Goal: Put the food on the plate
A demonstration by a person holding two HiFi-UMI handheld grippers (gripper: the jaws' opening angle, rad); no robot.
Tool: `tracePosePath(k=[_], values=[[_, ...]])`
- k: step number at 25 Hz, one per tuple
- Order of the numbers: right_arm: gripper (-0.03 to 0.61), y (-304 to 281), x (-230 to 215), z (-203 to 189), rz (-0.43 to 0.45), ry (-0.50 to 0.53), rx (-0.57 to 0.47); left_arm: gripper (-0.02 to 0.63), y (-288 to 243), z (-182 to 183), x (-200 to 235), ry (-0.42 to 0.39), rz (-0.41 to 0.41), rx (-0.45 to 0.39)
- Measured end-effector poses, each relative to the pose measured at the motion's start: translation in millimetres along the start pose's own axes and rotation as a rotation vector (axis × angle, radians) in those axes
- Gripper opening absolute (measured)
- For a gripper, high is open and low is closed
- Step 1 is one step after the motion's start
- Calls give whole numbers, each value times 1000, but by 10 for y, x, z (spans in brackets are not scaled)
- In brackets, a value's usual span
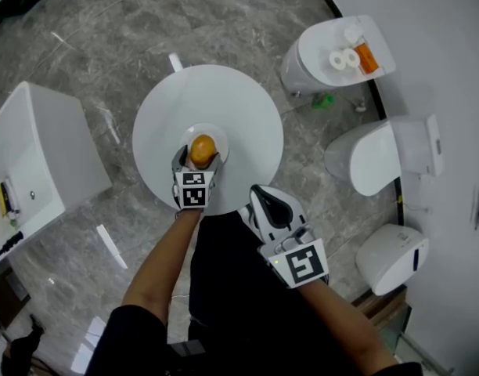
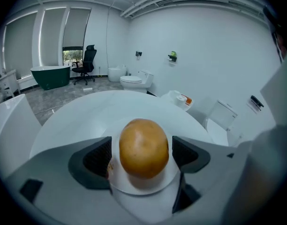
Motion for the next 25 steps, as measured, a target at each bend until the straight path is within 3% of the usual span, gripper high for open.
tracePosePath(k=[10,18,25], values=[[5,77,127,54,44,11,-3,390,274,113,-29,33,13,-67],[5,169,138,175,71,17,-2,390,531,293,-249,49,-39,-130],[5,199,149,317,83,4,-23,390,869,519,-356,124,-32,-194]])
Point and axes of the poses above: the fingertips, and each gripper's own axes: y backward along the fingers, x to its left, z out of its top, the point moved 4 cm from there along y, backward along the fingers, and after that the axes turned 14 degrees about -x, right-handed, at the moved point
